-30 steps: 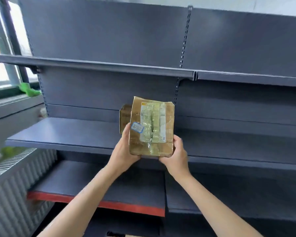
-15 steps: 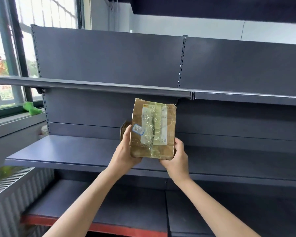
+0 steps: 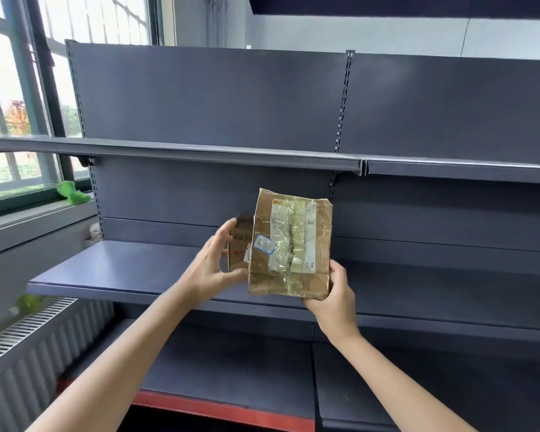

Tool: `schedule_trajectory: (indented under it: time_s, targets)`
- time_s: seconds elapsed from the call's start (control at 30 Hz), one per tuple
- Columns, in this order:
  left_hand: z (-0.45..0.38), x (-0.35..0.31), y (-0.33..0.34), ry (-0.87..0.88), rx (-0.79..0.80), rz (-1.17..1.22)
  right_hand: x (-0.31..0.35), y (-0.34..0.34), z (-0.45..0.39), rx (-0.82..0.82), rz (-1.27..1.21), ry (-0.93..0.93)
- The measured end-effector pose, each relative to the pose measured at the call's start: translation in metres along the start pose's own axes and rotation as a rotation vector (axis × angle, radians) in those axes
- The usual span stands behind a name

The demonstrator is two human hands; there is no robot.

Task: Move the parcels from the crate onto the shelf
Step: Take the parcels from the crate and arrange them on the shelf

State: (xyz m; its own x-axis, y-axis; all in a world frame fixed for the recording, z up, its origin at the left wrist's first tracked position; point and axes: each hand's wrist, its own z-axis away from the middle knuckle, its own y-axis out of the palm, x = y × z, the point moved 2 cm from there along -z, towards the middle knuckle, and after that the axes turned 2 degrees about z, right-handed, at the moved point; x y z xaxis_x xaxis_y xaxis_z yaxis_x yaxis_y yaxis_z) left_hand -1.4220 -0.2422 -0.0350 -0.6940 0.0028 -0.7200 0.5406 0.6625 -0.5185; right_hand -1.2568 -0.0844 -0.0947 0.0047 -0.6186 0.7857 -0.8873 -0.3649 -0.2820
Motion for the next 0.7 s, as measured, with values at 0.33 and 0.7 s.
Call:
schedule_trajectory:
  time_s: [0.33,0.7]
  targets:
    - [-0.075,-0.035,-0.026,0.104,0.002,-0.433,-0.008,0.004,-0.004,0.056,0.029,-0.027]
    - [-0.116,-0.052,-0.046,0.04,0.272,-0.495,0.012,0.029,-0.014,0.133,0.035,-0.082]
